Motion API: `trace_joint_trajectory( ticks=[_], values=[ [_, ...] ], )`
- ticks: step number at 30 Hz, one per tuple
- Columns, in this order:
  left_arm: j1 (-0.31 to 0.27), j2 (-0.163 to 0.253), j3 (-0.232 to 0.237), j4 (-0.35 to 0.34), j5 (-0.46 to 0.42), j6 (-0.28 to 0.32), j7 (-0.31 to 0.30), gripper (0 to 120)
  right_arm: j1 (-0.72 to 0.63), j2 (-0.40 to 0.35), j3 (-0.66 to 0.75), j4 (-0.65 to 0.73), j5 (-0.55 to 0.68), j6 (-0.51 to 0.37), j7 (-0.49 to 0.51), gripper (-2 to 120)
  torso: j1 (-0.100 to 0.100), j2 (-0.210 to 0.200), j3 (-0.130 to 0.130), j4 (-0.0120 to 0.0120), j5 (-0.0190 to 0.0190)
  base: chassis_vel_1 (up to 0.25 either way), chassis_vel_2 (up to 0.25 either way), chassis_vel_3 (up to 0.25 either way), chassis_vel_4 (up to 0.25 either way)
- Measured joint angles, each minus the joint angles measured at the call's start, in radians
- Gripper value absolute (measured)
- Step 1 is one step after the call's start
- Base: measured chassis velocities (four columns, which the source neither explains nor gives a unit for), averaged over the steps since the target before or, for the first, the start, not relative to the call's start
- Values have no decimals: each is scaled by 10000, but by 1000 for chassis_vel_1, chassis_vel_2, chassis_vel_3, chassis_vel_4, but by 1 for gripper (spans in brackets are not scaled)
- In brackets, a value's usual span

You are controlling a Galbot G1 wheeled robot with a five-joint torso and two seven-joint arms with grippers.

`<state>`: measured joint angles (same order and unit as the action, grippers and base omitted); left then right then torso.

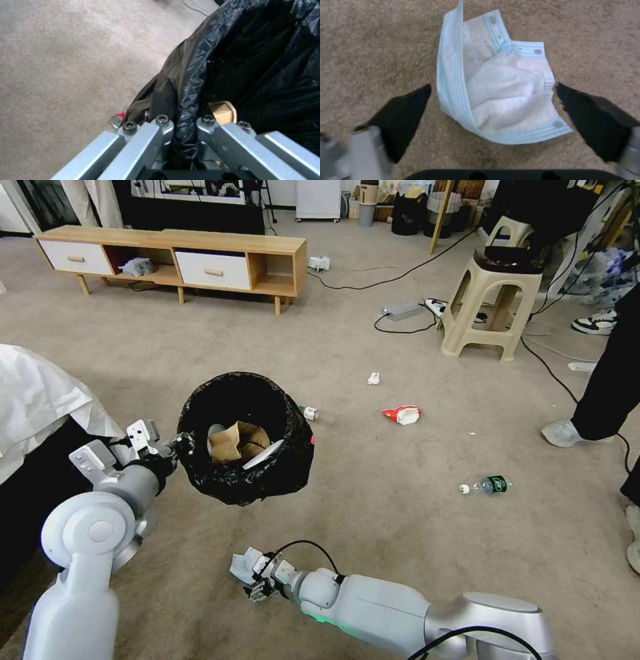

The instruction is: Pick up the trash bin and place the garbage on the floor into it.

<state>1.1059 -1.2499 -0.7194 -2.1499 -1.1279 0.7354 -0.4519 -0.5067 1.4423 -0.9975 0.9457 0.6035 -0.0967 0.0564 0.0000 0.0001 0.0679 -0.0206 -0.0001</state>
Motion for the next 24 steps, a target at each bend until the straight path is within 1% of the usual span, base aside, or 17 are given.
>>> trace_joint_trajectory(
  ticks=[1,3,4,5,6,7,8,9,12,13,15,17,19,20,22,23,24],
  values=[
    [-3,-5,8,6,0,0,3,0,0,1,6,-18,-14,8,-18,88,0,-1,0,0,0,0,0,0,0],
    [-4,-13,15,19,0,0,16,0,-1,-5,20,-37,-27,38,-80,76,0,0,0,0,0,0,0,0,0],
    [-4,-13,15,19,0,0,16,0,-1,-5,20,-37,-27,38,-80,76,0,0,0,0,0,0,0,0,0],
    [-4,-13,16,23,2,0,21,0,-3,-14,25,-37,-30,56,-107,73,0,0,0,0,0,0,0,0,0],
    [-4,-13,16,29,4,0,24,0,-11,-26,28,-37,-35,70,-136,66,0,0,0,0,0,0,0,0,0],
    [-4,-13,16,29,4,0,24,0,-11,-26,28,-37,-35,70,-136,66,0,0,0,0,0,0,0,0,0],
    [-4,-13,16,32,8,0,29,0,-25,-35,33,-30,-38,76,-147,59,0,0,0,0,0,0,0,0,0],
    [-4,-13,16,32,8,0,29,0,-25,-35,33,-30,-38,76,-147,59,0,0,0,0,0,0,0,0,0],
    [-4,-15,17,32,11,0,33,0,-51,-37,48,-18,-41,84,-157,42,0,0,0,0,0,0,0,0,0],
    [-4,-15,17,32,11,0,33,0,-51,-37,48,-18,-41,84,-157,42,0,0,0,0,0,0,0,0,0],
    [-4,-16,26,32,15,0,36,0,-59,-35,64,13,-41,92,-163,32,0,0,0,0,1,0,0,0,0],
    [-4,-16,28,32,17,0,37,0,-59,-35,68,25,-40,93,-165,29,0,0,0,-1,0,0,0,0,0],
    [-4,-10,29,32,18,0,37,0,-59,-33,88,52,-36,95,-173,19,0,0,0,0,0,0,0,0,0],
    [-4,-10,29,32,18,0,37,0,-59,-33,88,52,-36,95,-173,19,0,0,0,0,0,0,0,0,0],
    [-11,8,26,37,19,0,46,0,-59,-32,111,58,-35,95,-175,7,0,0,-1,-1,1,0,0,0,0],
    [-11,8,26,37,19,0,46,0,-59,-32,111,58,-35,95,-175,7,0,0,-1,-1,1,0,0,0,0],
    [-11,14,25,44,20,0,51,0,-60,-33,122,68,-35,96,-175,2,0,0,0,0,1,0,0,0,0]
  ],
)
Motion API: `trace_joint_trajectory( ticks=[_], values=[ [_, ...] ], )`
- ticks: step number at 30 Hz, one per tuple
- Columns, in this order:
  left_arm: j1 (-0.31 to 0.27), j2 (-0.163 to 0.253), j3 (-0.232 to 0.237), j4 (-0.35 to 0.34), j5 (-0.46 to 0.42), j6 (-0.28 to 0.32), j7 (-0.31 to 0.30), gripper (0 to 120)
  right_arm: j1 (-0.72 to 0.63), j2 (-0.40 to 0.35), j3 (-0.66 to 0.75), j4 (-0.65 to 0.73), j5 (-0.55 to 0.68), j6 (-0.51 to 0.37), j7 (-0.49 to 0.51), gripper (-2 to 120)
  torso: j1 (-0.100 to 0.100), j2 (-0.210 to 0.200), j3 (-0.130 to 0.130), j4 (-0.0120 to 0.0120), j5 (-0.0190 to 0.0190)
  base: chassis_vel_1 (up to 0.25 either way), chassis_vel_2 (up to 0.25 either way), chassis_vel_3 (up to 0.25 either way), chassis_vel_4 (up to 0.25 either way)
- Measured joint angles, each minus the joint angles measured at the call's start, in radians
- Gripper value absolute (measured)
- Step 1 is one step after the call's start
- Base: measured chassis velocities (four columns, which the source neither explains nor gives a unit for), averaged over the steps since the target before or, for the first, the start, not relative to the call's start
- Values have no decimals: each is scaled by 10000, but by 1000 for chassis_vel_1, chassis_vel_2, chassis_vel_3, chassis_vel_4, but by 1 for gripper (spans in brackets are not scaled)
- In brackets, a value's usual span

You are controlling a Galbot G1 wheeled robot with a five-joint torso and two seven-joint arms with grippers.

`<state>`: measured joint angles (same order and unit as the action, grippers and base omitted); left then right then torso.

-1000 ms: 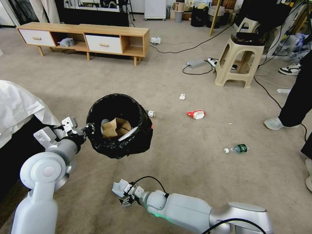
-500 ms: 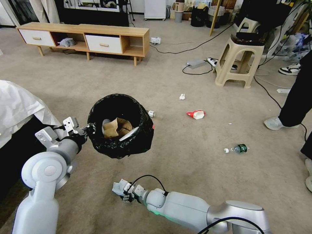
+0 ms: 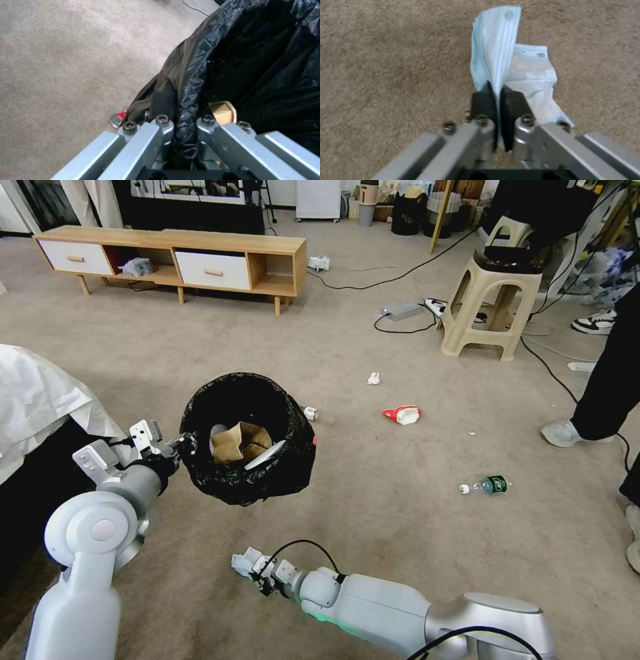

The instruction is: Pick up the trash bin and place the garbage on the floor into it.

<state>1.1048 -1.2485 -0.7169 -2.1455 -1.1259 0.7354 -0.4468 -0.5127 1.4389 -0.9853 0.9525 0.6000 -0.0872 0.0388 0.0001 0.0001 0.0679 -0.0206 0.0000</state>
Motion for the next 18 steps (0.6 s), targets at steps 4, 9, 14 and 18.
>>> trace_joint_trajectory(
  ticks=[4,9,14,18],
  values=[
    [16,10,-2,23,13,0,13,0,-12,-43,80,95,-12,0,1,0,-1,-1,0,0,0,0,0,0,0],
    [-7,25,-2,65,18,0,15,0,-7,-215,209,459,-14,-84,64,0,-1,-1,0,0,0,0,0,0,0],
    [-36,67,84,135,27,0,15,0,53,-557,415,1066,31,-310,284,0,0,0,0,0,0,0,0,0,0],
    [-98,156,155,193,21,0,-21,0,57,-918,801,1746,117,-532,593,0,0,-1,0,0,0,0,0,0,0]
  ],
)
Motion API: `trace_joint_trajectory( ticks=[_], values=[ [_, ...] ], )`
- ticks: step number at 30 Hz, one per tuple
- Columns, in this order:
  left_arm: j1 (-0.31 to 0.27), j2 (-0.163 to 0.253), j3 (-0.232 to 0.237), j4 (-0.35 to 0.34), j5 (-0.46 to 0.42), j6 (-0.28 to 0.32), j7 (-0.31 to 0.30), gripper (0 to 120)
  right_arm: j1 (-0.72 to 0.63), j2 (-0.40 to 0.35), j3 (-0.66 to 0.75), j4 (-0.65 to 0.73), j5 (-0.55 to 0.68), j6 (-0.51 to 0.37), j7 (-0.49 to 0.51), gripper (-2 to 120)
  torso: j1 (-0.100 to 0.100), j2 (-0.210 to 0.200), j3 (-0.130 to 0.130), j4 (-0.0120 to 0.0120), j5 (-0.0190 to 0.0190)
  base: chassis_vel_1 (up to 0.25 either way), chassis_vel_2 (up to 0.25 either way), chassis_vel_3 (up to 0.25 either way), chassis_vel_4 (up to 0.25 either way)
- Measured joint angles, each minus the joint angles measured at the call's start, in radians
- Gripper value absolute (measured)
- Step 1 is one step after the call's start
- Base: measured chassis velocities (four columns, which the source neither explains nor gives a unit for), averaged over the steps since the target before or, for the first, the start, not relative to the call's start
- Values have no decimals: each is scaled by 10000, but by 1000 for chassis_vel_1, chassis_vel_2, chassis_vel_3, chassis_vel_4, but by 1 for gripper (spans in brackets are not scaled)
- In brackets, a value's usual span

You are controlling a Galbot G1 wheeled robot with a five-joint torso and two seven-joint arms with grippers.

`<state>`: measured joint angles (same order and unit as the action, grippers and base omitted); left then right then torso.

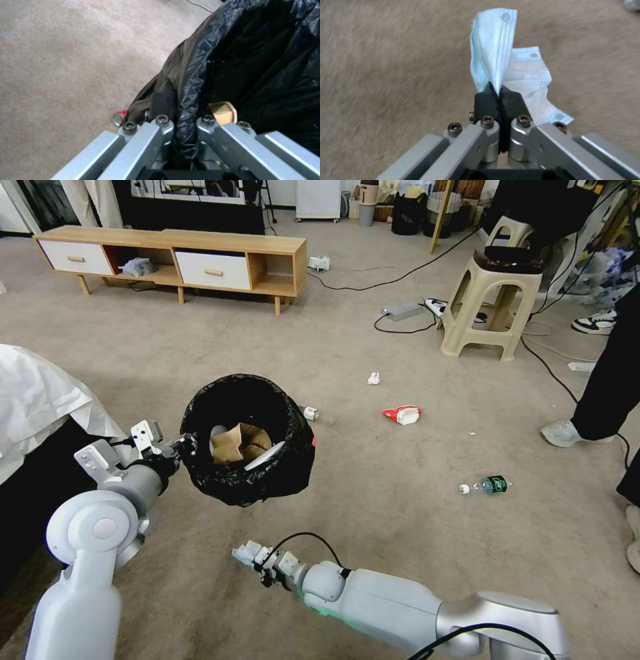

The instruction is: Pick up the trash bin and place the garbage on the floor into it.

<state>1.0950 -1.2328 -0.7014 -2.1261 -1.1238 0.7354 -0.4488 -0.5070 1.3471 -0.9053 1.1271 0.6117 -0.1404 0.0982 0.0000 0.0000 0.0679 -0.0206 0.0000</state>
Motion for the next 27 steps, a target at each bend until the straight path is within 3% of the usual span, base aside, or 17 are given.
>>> trace_joint_trajectory(
  ticks=[9,18,27],
  values=[
    [-141,190,61,101,-91,0,-87,0,-134,-861,839,1247,45,-183,351,0,0,0,0,0,1,0,0,0,0],
    [-285,428,43,87,-334,0,-202,0,-959,-2964,2737,2780,174,-374,699,0,0,0,-1,-2,2,0,0,0,0],
    [-284,602,51,4,-517,0,-228,0,-1944,-4052,3978,3601,193,-383,791,0,0,0,0,0,3,0,0,0,0]
  ],
)
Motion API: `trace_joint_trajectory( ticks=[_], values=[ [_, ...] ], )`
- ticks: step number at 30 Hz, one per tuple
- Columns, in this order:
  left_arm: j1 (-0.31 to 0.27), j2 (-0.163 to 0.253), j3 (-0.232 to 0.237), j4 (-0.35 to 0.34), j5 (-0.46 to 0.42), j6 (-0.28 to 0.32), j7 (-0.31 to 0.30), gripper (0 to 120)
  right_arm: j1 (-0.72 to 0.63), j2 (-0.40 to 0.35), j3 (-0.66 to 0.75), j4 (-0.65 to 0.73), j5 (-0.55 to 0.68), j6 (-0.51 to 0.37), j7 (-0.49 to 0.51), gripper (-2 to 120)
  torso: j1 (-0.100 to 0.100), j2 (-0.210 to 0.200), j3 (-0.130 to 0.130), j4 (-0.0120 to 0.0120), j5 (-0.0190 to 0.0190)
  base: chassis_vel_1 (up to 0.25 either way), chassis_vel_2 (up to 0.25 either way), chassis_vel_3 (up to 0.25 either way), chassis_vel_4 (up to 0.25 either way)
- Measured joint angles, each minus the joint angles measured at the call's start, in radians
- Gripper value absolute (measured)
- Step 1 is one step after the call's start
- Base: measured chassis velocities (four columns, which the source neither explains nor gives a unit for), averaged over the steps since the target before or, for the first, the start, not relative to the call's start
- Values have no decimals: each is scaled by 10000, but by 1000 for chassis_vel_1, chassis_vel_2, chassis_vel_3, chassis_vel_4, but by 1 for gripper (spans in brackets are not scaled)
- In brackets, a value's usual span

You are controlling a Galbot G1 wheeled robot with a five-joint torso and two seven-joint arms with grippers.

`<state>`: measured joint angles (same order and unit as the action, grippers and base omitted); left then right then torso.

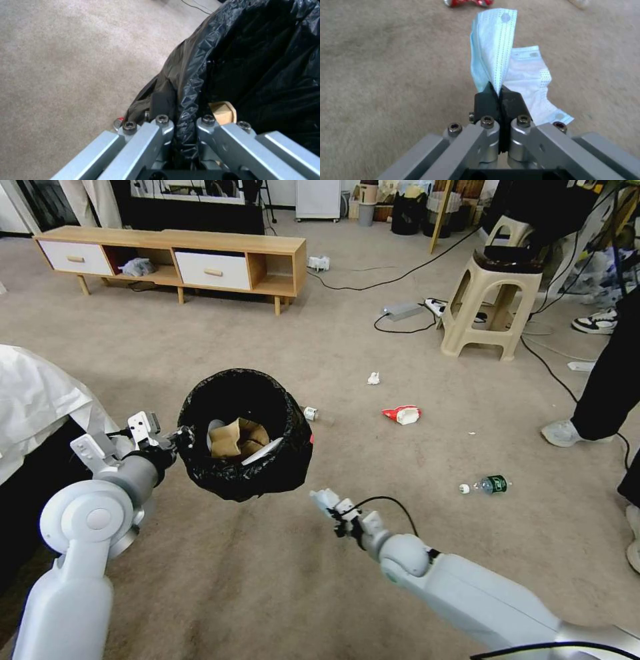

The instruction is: Pick up the trash bin and place the garbage on the floor into it.

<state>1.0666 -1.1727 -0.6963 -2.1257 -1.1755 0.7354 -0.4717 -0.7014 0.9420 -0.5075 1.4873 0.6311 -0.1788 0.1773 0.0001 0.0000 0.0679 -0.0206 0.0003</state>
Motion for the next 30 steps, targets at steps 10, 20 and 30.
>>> trace_joint_trajectory(
  ticks=[10,20,30],
  values=[
    [-165,247,128,72,-228,0,-46,0,-1228,-466,2228,1143,-143,25,29,0,0,0,0,0,-2,0,0,0,0],
    [-183,449,390,190,-322,0,-68,0,-2818,-497,5356,2891,-617,285,-303,0,0,-1,0,-1,-2,0,0,0,0],
    [-36,816,546,266,-490,0,-513,0,-3364,-321,6782,3696,-1041,718,-844,0,0,-1,-1,0,-3,0,0,0,0]
  ],
)
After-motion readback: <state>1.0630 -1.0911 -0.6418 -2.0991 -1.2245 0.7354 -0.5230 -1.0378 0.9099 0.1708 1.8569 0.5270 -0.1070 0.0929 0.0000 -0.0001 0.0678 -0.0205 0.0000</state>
